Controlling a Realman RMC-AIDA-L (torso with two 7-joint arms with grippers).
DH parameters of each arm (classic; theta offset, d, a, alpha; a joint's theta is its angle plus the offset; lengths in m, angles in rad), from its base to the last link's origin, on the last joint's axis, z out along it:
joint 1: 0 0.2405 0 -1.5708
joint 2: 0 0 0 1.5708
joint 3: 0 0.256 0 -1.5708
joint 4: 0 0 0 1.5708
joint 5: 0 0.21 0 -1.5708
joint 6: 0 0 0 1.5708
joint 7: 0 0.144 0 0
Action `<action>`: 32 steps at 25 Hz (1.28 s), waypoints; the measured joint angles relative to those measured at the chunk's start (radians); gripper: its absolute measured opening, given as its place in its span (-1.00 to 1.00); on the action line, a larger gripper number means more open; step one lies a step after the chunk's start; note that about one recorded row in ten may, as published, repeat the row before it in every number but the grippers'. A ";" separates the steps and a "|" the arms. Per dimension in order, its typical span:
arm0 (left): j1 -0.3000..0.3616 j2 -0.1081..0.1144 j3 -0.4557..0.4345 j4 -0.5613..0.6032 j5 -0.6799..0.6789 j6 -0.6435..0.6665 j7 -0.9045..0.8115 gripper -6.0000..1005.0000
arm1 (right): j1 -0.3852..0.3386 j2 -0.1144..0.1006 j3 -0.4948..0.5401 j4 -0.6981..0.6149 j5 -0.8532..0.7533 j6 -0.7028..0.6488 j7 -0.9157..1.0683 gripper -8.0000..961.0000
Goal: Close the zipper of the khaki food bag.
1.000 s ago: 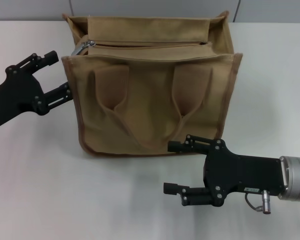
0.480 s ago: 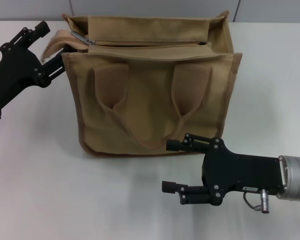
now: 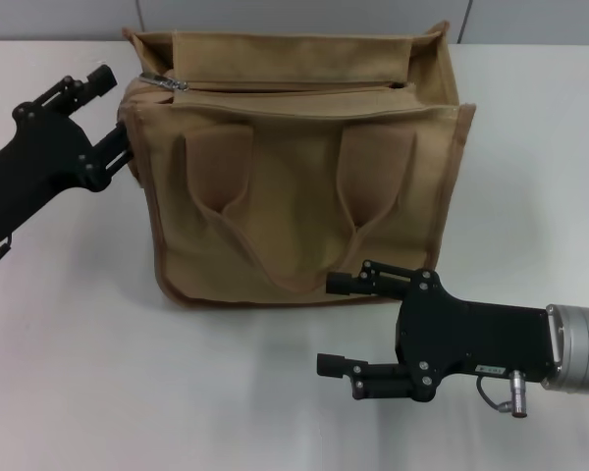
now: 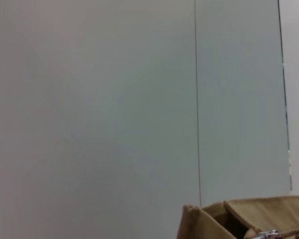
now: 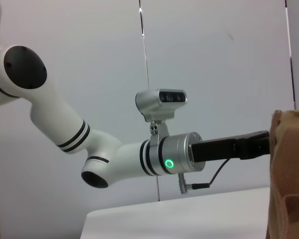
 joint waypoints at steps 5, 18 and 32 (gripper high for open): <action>0.000 0.000 -0.003 -0.016 -0.004 -0.001 0.018 0.24 | 0.000 0.000 0.005 0.001 0.000 0.000 -0.001 0.60; -0.010 0.001 0.001 -0.054 -0.014 0.043 0.012 -0.81 | -0.001 0.000 0.012 0.083 0.150 -0.073 -0.141 0.59; -0.024 -0.001 0.004 -0.103 -0.015 0.148 -0.016 -0.94 | 0.159 0.000 0.156 0.314 0.394 -0.026 -0.232 0.58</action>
